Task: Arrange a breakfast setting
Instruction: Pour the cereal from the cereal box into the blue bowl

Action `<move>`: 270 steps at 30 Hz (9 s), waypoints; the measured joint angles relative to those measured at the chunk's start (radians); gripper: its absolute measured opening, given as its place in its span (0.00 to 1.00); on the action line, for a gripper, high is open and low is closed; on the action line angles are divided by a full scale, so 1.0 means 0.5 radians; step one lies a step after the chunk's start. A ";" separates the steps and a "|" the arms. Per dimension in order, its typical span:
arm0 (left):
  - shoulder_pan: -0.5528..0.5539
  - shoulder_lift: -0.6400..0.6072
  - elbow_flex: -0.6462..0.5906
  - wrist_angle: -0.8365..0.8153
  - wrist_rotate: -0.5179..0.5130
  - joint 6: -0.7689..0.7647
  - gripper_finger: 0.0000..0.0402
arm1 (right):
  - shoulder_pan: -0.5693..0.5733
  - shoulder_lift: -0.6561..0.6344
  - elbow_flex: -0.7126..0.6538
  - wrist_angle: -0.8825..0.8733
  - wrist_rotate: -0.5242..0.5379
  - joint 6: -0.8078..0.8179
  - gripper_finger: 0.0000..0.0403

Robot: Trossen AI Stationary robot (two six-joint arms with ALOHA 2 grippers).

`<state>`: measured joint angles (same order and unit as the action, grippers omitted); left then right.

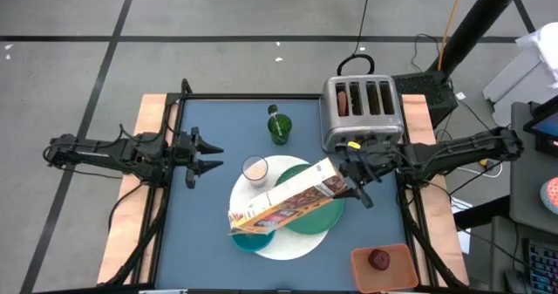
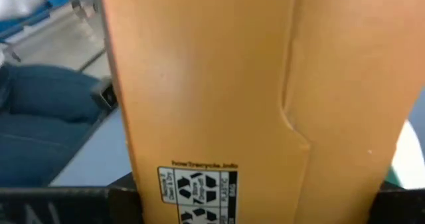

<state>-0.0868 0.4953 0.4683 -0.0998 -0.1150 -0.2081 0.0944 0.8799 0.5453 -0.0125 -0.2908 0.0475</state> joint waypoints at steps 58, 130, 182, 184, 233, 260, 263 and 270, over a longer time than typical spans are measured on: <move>0.000 -0.001 0.000 0.000 0.000 0.014 0.49 | -0.002 0.340 0.663 -0.556 0.001 -0.352 0.49; 0.000 -0.001 0.000 -0.001 0.000 0.042 0.49 | -0.002 0.395 0.695 -0.570 0.053 -0.382 0.49; 0.000 0.000 0.000 -0.001 0.001 0.041 0.49 | -0.002 0.383 0.717 -0.602 0.053 -0.419 0.49; 0.001 0.000 0.000 0.000 0.001 0.041 0.49 | -0.002 0.383 0.717 -0.605 0.055 -0.419 0.49; -0.802 0.258 0.001 -0.067 -0.027 -1.273 0.49 | -0.002 0.326 0.717 -0.645 0.065 -0.434 0.49; -1.790 1.569 0.001 1.117 -0.984 -1.811 0.49 | -0.002 0.326 0.717 -0.643 0.065 -0.373 0.49; -1.794 1.764 0.002 1.370 -1.084 -1.657 0.49 | -0.002 0.326 0.717 -0.635 0.065 -0.373 0.49; -1.792 2.022 0.123 1.463 -1.352 -1.254 0.49 | -0.002 0.327 0.717 -0.598 0.065 -0.372 0.49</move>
<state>-0.9829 1.5063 0.5298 0.6316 -0.7910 -0.8352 0.0937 1.0435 0.9039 -0.3113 -0.2584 -0.1387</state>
